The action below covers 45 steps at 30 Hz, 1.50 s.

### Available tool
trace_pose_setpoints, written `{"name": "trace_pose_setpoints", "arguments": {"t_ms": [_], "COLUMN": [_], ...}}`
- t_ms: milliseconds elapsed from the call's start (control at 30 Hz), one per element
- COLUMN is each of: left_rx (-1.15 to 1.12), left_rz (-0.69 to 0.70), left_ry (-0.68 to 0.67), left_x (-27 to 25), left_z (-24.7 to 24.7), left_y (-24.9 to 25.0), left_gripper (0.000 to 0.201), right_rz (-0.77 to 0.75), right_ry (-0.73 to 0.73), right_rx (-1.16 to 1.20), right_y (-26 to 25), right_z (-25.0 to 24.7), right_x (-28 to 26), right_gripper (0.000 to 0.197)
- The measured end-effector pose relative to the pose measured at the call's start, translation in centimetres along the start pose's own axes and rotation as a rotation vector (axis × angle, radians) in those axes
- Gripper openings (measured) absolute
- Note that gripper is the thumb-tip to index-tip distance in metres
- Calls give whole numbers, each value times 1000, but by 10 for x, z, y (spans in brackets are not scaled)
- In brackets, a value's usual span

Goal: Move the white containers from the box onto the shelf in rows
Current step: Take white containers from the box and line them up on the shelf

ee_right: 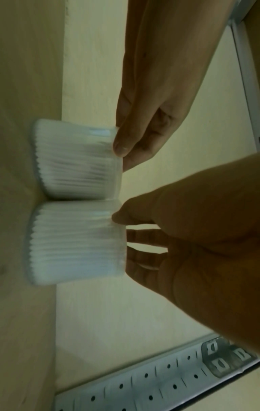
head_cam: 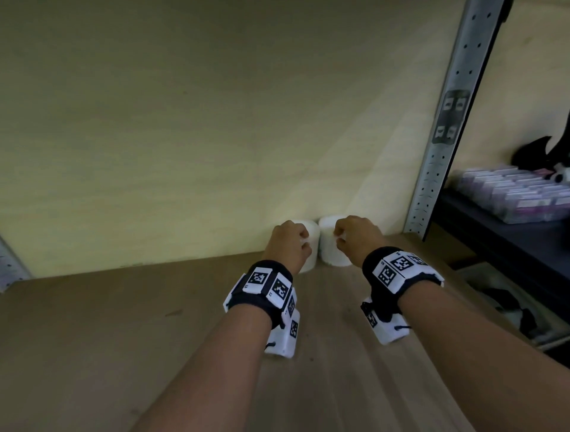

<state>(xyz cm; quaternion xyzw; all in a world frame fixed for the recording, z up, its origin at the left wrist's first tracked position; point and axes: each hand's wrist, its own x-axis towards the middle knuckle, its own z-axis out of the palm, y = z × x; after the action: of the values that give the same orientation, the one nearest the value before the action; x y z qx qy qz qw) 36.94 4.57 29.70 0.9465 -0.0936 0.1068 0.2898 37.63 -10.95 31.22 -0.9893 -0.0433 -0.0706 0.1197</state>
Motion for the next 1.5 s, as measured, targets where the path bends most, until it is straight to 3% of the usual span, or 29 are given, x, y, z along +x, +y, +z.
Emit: {"name": "trace_pose_setpoints", "arguments": {"t_ms": [233, 367, 567, 767, 1067, 1367, 1500], "left_rx": [2, 27, 32, 21, 91, 46, 25], "left_rz": [-4, -25, -3, -41, -80, -112, -174], "left_ry": [-36, -99, -70, -129, -201, -159, -199], "left_x": [0, -8, -49, -122, -250, -356, -395], "left_z": [-1, -10, -28, -62, -98, -104, -91], "left_y": [2, 2, 13, 20, 17, 6, -6], "left_gripper": [25, 36, 46, 47, 48, 42, 38], "right_rz": [1, -41, -80, -85, -127, -196, -244], "right_ry": [-50, -187, -138, -164, -224, -305, -361], "right_rx": [10, -58, 48, 205, 176, 170, 165], "right_y": [0, 0, -6, -23, -61, -91, -99], "right_z": [-4, -10, -20, -41, -54, -28, -6], "right_x": [-3, -20, -74, -142, -242, -332, -359], "right_gripper": [34, 58, 61, 62, 52, 42, 39]}}
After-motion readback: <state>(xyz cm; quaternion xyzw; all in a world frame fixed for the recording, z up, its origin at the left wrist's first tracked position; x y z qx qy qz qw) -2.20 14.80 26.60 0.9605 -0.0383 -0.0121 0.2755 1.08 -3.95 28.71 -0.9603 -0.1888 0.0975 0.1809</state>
